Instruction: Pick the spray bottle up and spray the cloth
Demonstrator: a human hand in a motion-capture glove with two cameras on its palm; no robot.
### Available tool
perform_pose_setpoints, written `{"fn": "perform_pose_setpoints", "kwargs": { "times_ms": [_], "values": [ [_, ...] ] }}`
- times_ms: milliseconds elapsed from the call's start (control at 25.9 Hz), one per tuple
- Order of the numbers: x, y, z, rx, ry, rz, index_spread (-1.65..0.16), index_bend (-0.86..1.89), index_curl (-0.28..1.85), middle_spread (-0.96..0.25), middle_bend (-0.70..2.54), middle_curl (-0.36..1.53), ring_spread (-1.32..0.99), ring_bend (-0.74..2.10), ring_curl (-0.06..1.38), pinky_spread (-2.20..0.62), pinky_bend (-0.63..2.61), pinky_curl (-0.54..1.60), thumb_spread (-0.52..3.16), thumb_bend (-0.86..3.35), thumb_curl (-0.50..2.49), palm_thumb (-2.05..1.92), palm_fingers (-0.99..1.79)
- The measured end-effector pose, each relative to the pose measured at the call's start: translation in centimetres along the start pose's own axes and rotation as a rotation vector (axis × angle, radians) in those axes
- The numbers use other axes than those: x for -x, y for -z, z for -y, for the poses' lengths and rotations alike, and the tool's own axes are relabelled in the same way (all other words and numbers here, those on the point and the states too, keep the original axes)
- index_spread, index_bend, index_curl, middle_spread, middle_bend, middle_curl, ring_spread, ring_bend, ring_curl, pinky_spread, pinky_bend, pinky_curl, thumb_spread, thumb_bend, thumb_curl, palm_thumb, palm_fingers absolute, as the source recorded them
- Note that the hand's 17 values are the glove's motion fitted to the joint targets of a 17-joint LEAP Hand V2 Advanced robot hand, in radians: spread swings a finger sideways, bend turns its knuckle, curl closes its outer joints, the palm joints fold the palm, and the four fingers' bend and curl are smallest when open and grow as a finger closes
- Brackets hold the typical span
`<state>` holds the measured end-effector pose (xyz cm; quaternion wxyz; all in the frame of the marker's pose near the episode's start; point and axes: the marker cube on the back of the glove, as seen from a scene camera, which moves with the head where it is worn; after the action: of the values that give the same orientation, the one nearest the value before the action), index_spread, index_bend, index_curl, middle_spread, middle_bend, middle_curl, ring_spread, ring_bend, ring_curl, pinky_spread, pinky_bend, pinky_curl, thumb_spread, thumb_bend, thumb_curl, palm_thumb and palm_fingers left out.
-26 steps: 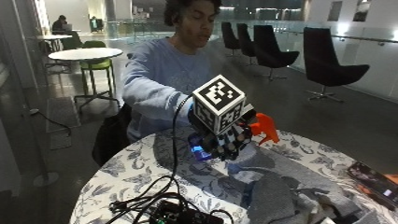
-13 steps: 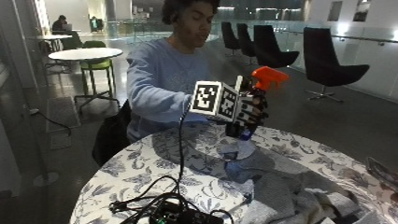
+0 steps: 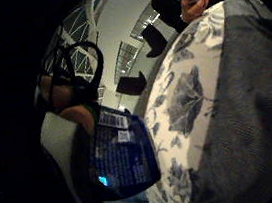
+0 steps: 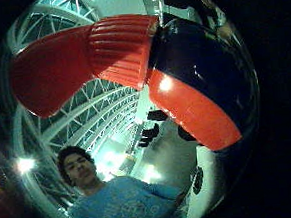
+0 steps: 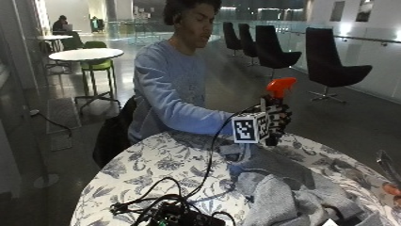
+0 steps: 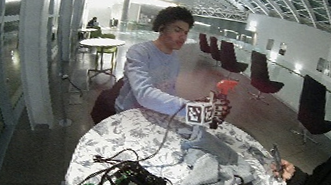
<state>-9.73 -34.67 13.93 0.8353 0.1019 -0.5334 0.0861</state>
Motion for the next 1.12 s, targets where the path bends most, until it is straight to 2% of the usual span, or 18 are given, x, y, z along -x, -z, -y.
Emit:
{"fn": "perform_pose_setpoints", "kwargs": {
  "times_ms": [308,540,617,694,925,1118],
  "values": [
    [-2.8,-2.7,-0.8,0.021,0.012,-0.066,-0.27,0.12,0.30,-0.11,0.19,0.43,-0.07,0.53,0.37,0.03,0.34,0.36,0.73,-0.03,0.62,1.01,1.08],
    [-1.8,-2.4,-2.3,0.122,-0.002,-0.081,-0.27,0.15,0.31,-0.10,0.23,0.44,-0.07,0.46,0.36,0.07,0.26,0.34,0.81,-0.04,0.59,0.96,1.00],
    [-0.5,-0.8,-3.2,0.147,-0.003,-0.109,-0.28,0.11,0.31,-0.09,0.24,0.45,-0.06,0.41,0.36,0.10,0.25,0.35,0.86,-0.06,0.56,0.90,0.85],
    [0.9,1.5,-4.6,0.181,0.004,-0.192,-0.28,0.11,0.31,-0.09,0.26,0.45,-0.05,0.40,0.37,0.12,0.24,0.35,0.88,-0.05,0.55,0.88,0.83],
    [2.1,10.9,-11.3,0.252,-0.002,-0.648,-0.30,0.12,0.29,-0.07,0.26,0.44,-0.03,0.37,0.34,0.16,0.21,0.33,0.97,-0.04,0.50,0.81,0.85],
    [2.4,18.7,-17.5,0.258,-0.082,-0.963,-0.30,0.15,0.30,-0.06,0.27,0.44,-0.01,0.33,0.34,0.18,0.18,0.33,1.02,-0.04,0.47,0.77,0.81]
  ]
}}
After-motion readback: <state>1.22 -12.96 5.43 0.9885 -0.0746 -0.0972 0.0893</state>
